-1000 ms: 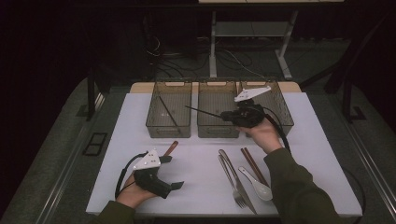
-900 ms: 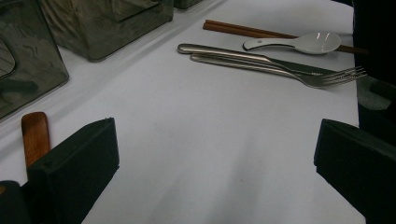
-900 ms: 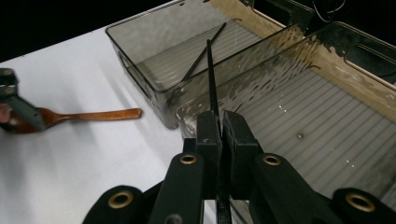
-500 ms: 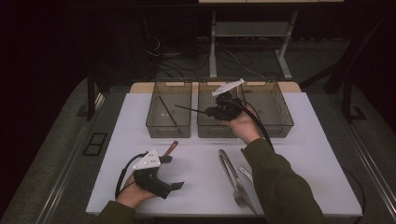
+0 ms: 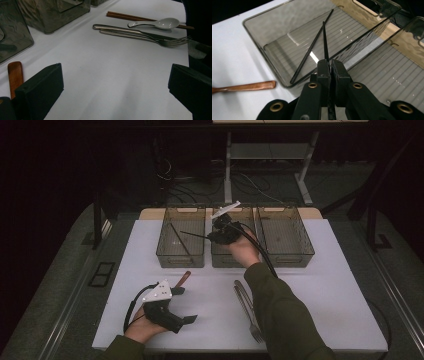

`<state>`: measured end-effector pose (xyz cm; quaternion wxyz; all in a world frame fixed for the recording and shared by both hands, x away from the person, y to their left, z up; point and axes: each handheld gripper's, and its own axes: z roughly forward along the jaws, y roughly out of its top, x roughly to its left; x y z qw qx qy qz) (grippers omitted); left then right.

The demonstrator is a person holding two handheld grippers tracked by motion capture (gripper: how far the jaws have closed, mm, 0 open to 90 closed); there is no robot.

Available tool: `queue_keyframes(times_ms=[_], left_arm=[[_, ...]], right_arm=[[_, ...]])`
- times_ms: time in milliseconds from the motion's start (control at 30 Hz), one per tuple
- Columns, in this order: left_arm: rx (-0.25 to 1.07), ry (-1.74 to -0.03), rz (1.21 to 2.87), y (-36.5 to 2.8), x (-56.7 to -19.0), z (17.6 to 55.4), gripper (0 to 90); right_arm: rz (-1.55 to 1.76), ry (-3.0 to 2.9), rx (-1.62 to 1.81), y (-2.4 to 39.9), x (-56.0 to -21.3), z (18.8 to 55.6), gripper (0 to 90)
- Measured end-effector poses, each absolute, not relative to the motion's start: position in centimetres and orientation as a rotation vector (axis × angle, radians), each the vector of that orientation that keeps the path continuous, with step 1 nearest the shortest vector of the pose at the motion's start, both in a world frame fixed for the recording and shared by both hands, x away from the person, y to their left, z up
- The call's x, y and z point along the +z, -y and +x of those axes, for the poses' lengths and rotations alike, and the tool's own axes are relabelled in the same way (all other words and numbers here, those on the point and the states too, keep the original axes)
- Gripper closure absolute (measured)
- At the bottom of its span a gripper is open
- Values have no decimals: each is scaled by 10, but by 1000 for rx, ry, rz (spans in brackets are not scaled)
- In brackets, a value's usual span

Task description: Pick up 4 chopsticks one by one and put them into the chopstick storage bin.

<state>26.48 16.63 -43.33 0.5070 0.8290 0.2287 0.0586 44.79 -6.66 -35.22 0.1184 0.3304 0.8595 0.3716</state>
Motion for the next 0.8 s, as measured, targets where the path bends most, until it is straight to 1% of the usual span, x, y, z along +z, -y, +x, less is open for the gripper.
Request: queue_keyframes(times_ms=[433, 733, 800], left_arm=[[143, -543, 2001, -167, -433, 265, 0], [141, -537, 2000, -167, -432, 264, 0], [141, -537, 1998, -167, -432, 264, 0]], right_arm=[[1014, -2518, 1003, 22, -365, 465, 858], [1059, -2513, 969, 3, -371, 473, 857], [1057, -2518, 979, 2, -373, 474, 846]])
